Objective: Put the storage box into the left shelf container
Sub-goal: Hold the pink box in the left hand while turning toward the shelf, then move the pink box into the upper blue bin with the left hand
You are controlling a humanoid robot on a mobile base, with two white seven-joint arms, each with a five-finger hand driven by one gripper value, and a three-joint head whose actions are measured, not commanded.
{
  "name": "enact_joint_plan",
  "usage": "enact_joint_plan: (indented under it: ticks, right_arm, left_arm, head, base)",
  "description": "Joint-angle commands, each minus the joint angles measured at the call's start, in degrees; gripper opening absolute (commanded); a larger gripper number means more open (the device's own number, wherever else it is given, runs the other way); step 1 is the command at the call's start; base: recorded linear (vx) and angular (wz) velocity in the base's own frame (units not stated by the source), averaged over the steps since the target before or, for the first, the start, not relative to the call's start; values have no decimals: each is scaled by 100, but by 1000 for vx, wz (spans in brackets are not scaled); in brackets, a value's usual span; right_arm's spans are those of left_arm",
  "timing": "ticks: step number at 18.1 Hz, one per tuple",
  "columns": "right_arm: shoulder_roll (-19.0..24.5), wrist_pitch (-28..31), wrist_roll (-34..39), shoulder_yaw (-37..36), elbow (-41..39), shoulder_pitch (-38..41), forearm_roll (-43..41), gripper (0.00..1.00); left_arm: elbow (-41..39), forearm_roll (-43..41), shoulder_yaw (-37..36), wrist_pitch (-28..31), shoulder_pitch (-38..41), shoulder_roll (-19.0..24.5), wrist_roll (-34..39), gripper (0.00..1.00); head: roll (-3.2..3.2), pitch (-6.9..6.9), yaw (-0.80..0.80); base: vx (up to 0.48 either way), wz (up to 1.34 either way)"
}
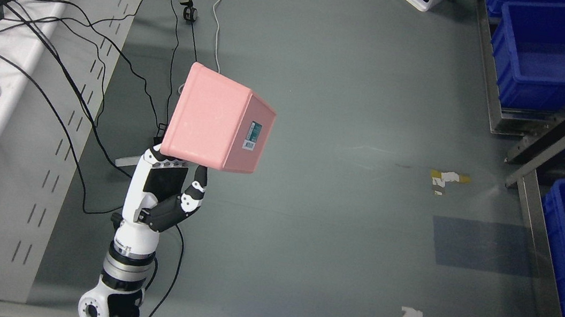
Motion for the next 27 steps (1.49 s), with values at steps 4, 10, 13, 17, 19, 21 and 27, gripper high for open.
enact_joint_plan:
  ticks: [4,10,13,17,19,21,27]
  right_arm:
    - [-100,-1,2,0,-100,-27,-123,100]
    - [-100,-10,2,0,-100,-18,-123,100]
    - [-100,-1,11,0,-100,-27,-123,100]
    - [-100,-1,2,0,-100,-27,-123,100]
    - [-100,-1,11,0,-100,-27,-123,100]
    - [-100,-1,11,0,-100,-27,-123,100]
    - [-100,-1,2,0,-100,-18,-123,100]
  left_arm:
    - [136,-104,-131,-4,149,100,-4,1]
    - [259,-148,-201,-47,167,100,-39,1]
    - [259,-192,-350,-74,175,100,-47,1]
    - [495,-499,-753,-91,298,100,-47,1]
    - [567,-552,-1000,-240,377,100,-39,1]
    - [584,-553,-1089,-329,500,100,-47,1]
    - [611,-561,-1063,-443,834,219,-205,1]
  head:
    - [0,0,0]
    - [0,0,0]
    - [0,0,0]
    - [0,0,0]
    - [0,0,0]
    - [0,0,0]
    - [0,0,0]
  base:
    - [413,142]
    - [389,-155]
    - [376,-758]
    - [364,-1138]
    - [293,-1229]
    - [285,-1271]
    - [229,-1079]
